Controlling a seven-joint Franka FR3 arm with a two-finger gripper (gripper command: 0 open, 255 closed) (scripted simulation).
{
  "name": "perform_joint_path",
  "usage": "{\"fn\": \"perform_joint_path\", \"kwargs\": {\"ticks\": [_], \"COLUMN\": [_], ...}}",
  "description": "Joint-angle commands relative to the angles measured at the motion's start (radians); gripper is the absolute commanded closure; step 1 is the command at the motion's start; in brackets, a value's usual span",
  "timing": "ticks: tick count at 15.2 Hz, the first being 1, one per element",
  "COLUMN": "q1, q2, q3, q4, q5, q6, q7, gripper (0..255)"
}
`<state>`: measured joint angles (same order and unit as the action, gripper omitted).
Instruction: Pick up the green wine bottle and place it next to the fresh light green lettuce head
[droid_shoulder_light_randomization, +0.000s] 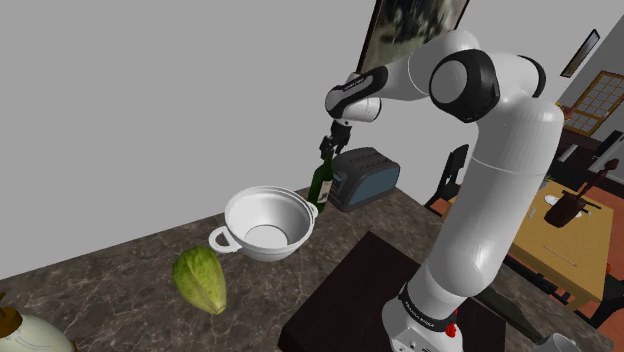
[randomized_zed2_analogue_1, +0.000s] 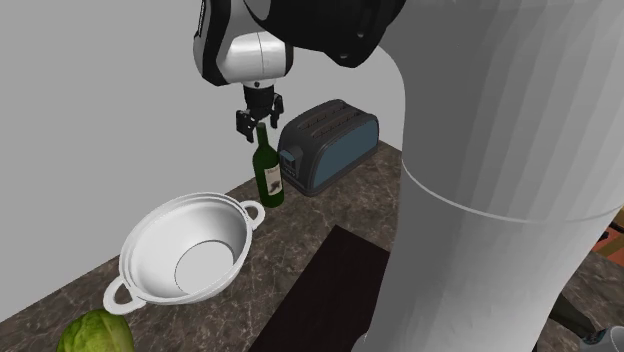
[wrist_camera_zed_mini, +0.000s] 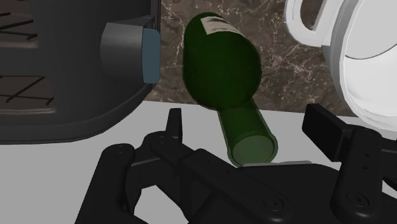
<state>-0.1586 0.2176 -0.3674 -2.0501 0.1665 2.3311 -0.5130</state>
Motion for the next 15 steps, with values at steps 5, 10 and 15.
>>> {"fn": "perform_joint_path", "kwargs": {"ticks": [5, 10, 15], "q1": [-0.001, -0.001, -0.001], "q2": [0.008, 0.008, 0.008], "q3": [0.001, 0.001, 0.001], "q4": [0.003, 0.003, 0.003], "q5": [0.004, 0.004, 0.004], "q6": [0.005, 0.005, 0.005], "q7": [-0.003, -0.003, -0.003], "gripper": [0, 255, 255]}}
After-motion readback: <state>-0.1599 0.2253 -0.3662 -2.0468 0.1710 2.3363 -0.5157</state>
